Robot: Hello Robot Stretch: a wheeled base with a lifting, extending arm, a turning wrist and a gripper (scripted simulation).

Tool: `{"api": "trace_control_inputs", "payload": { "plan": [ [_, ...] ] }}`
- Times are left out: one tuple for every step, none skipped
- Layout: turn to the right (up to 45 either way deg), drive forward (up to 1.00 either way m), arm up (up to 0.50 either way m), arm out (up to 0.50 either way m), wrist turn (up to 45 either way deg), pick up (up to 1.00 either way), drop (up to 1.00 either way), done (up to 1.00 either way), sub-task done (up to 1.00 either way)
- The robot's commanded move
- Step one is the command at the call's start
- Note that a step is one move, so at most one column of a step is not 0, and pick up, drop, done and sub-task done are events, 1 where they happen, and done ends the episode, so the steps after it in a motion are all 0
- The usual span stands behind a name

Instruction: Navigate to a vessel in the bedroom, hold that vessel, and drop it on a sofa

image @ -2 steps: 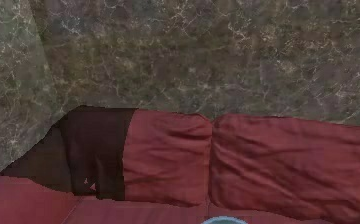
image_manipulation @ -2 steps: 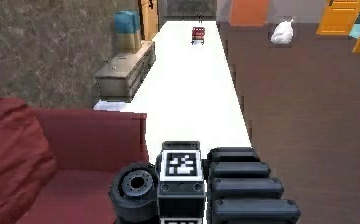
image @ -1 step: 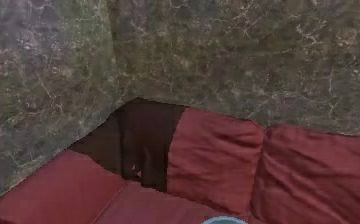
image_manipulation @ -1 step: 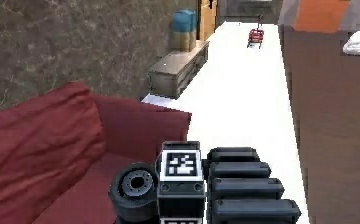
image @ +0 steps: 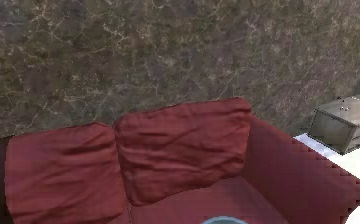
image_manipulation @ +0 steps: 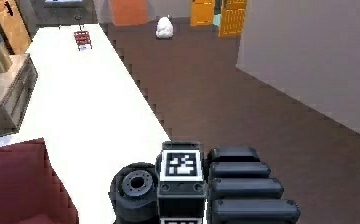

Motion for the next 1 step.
{"api": "trace_control_inputs", "payload": {
  "plan": [
    [3.0, 0.00, 0.00, 0.00, 0.0, 0.00, 0.00, 0.00, 0.00]
  ]
}}
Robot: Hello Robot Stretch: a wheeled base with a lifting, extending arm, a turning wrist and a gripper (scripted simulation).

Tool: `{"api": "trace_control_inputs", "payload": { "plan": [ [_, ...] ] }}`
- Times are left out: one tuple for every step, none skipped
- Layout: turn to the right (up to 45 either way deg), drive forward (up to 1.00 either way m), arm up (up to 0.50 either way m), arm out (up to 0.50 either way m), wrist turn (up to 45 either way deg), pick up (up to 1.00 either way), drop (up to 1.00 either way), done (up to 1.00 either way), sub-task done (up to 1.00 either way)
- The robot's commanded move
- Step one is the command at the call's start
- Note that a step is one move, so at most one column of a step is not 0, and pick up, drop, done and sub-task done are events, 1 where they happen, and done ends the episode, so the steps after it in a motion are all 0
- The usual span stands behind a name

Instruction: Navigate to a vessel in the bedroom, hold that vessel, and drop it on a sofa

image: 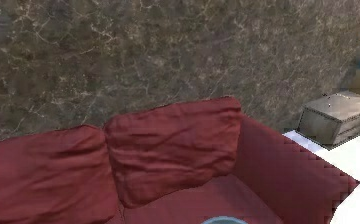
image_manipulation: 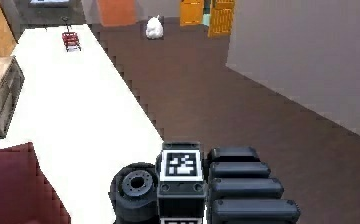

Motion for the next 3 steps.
{"api": "trace_control_inputs", "payload": {
  "plan": [
    [-42.0, 0.00, 0.00, 0.00, 0.0, 0.00, 0.00, 0.00, 0.00],
    [45.0, 0.00, 0.00, 0.00, 0.0, 0.00, 0.00, 0.00, 0.00],
    [3.0, 0.00, 0.00, 0.00, 0.0, 0.00, 0.00, 0.00, 0.00]
  ]
}}
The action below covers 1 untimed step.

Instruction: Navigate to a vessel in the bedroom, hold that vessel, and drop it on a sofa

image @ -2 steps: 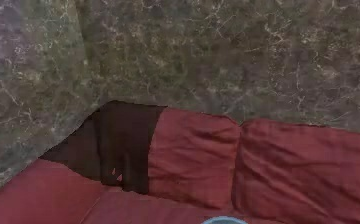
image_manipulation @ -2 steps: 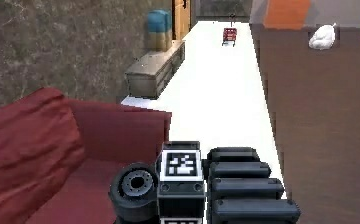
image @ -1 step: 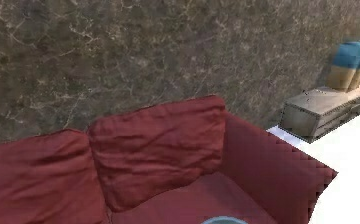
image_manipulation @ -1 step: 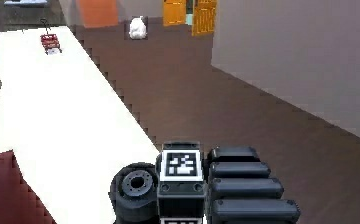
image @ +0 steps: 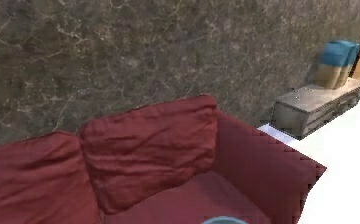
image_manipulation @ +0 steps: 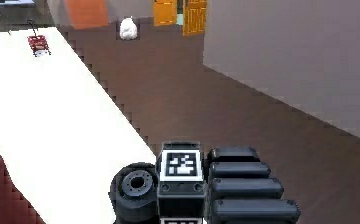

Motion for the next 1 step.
{"api": "trace_control_inputs", "payload": {
  "plan": [
    [-45.0, 0.00, 0.00, 0.00, 0.0, 0.00, 0.00, 0.00, 0.00]
  ]
}}
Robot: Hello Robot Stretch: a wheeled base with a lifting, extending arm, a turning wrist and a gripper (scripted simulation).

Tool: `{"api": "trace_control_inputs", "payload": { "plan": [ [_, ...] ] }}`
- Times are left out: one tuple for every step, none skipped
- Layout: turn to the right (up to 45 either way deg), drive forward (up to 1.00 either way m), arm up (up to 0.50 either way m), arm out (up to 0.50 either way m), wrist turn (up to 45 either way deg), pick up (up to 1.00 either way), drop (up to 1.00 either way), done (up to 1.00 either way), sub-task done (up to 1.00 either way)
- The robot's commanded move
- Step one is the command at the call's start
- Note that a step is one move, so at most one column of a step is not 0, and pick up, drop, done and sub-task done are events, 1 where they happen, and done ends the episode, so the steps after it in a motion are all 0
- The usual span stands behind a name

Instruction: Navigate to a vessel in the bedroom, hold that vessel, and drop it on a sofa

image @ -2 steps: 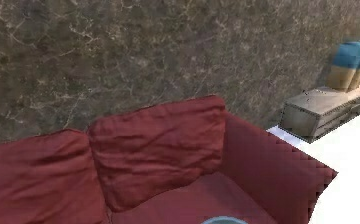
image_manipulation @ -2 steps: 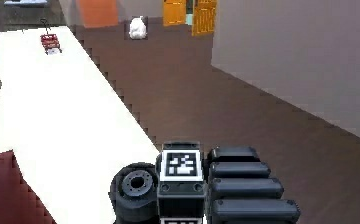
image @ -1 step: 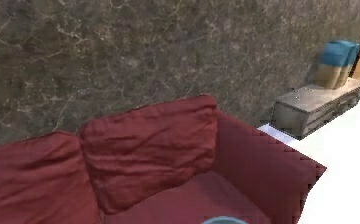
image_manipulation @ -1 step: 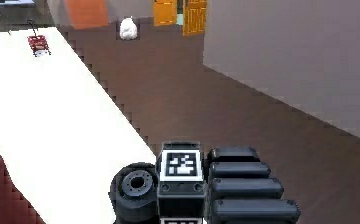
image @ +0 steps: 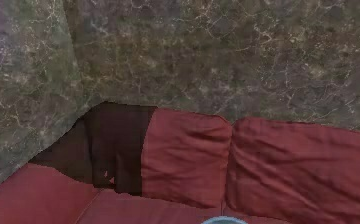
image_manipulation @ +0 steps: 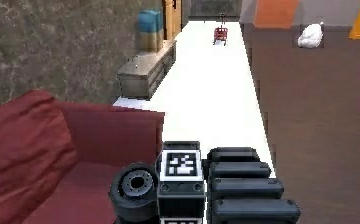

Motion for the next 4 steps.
{"api": "trace_control_inputs", "payload": {
  "plan": [
    [-3.0, 0.00, 0.00, 0.00, 0.0, 0.00, 0.00, 0.00, 0.00],
    [-45.0, 0.00, 0.00, 0.00, 0.0, 0.00, 0.00, 0.00, 0.00],
    [-21.0, 0.00, 0.00, 0.00, 0.0, 0.00, 0.00, 0.00, 0.00],
    [0.0, 0.30, 0.00, 0.00, 0.0, 0.00, 0.00, 0.00, 0.00]
  ]
}}
